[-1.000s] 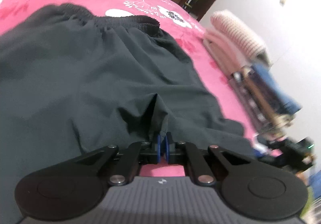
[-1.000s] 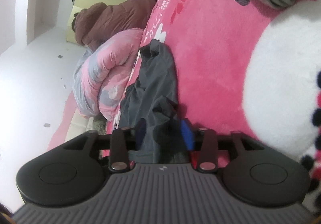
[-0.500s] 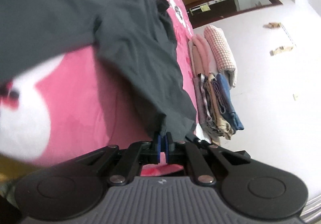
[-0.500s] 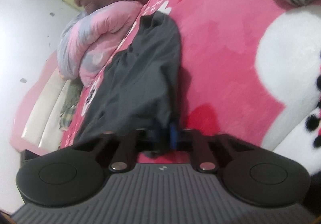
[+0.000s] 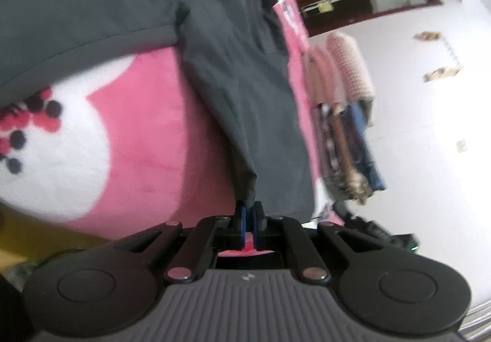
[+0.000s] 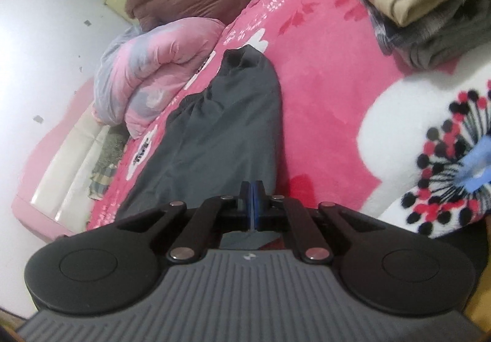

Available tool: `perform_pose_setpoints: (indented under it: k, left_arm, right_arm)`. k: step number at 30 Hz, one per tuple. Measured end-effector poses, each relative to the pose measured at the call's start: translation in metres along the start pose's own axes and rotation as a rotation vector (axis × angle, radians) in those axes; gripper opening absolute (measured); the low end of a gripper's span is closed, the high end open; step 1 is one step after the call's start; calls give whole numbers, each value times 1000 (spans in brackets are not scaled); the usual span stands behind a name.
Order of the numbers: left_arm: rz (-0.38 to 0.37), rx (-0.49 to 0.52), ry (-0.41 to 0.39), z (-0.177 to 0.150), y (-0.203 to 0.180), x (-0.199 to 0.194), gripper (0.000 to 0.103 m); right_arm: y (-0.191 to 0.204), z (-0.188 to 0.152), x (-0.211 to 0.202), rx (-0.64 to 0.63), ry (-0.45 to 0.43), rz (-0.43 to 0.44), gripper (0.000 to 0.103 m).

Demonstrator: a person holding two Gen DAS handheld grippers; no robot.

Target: Fold clothes

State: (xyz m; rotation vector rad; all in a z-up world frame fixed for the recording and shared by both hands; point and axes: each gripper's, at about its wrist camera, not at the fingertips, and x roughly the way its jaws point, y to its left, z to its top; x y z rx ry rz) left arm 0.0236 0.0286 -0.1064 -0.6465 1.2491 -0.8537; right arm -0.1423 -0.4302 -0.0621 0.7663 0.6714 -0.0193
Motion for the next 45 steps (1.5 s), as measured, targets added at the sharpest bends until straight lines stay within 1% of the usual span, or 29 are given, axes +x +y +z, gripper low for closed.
perform_pose_setpoints:
  k: [3, 4, 5, 6, 8, 10, 12, 13, 14, 15, 17, 18, 20, 23, 24, 27, 29, 30, 31, 32, 34, 36, 38, 41, 44, 45]
  left_arm:
    - [102, 42, 35, -4, 8, 13, 5]
    - [123, 54, 48, -5, 10, 17, 5]
    - [127, 63, 62, -7, 11, 20, 9]
    - [131, 72, 77, -8, 11, 22, 15]
    - [151, 115, 93, -12, 10, 24, 24]
    - [169, 148, 83, -14, 9, 19, 26]
    - [158, 141, 43, -12, 10, 6, 26]
    - [153, 137, 22, -11, 11, -1, 27]
    - [150, 131, -1, -9, 11, -6, 30]
    - [149, 121, -29, -7, 12, -8, 36]
    - [149, 101, -75, -2, 13, -11, 44]
    - [150, 91, -75, 1, 14, -8, 44]
    - [150, 119, -58, 1, 9, -1, 44]
    - [150, 187, -22, -1, -1, 11, 28]
    - [149, 198, 6, -3, -2, 14, 28]
    - [145, 211, 74, -5, 1, 13, 29]
    - [155, 235, 61, -5, 0, -5, 30]
    - [159, 249, 46, -5, 0, -17, 31]
    - [162, 261, 23, -5, -1, -30, 33]
    - [162, 271, -12, -3, -1, -45, 36]
    - [164, 286, -84, 3, -5, -65, 36]
    - [150, 308, -146, 13, -13, -67, 37]
    - [159, 344, -178, 27, -21, -53, 37]
    - [185, 406, -209, 49, -34, -21, 37]
    - [232, 482, -241, 68, -47, 13, 37]
    - [254, 505, -254, 73, -49, 22, 37]
  right_arm:
    - [0, -1, 1, -31, 8, -74, 1]
    - [1, -2, 1, -42, 11, -99, 3]
    - [1, -2, 2, -52, 14, -124, 4]
    - [1, -3, 2, -63, 16, -149, 4]
    - [5, -1, 9, -79, 28, -147, 5]
    - [10, 2, 16, -95, 40, -144, 7]
    - [15, 4, 23, -111, 52, -141, 22]
    - [17, 5, 27, -119, 58, -140, 32]
    - [20, 6, 30, -127, 64, -138, 33]
    - [22, 7, 34, -135, 70, -137, 33]
    - [27, 10, 41, -152, 82, -134, 33]
    - [29, 11, 44, -160, 88, -133, 31]
    - [34, 13, 51, -176, 100, -130, 2]
    - [41, 16, 62, -200, 118, -125, 0]
    - [43, 17, 66, -208, 124, -124, 0]
    - [40, 17, 62, -211, 153, -158, 1]
    - [37, 17, 59, -212, 172, -182, 2]
    - [36, 17, 57, -213, 182, -194, 5]
    - [37, 20, 53, -208, 187, -197, 10]
    - [39, 23, 47, -219, 189, -217, 19]
    - [48, 30, 36, -296, 173, -308, 30]
    - [59, 40, 28, -374, 139, -381, 30]
    - [77, 53, 29, -471, 79, -400, 30]
    - [119, 70, 56, -684, -34, -340, 30]
    - [164, 84, 112, -952, -118, -260, 30]
    - [175, 89, 134, -1038, -126, -259, 28]
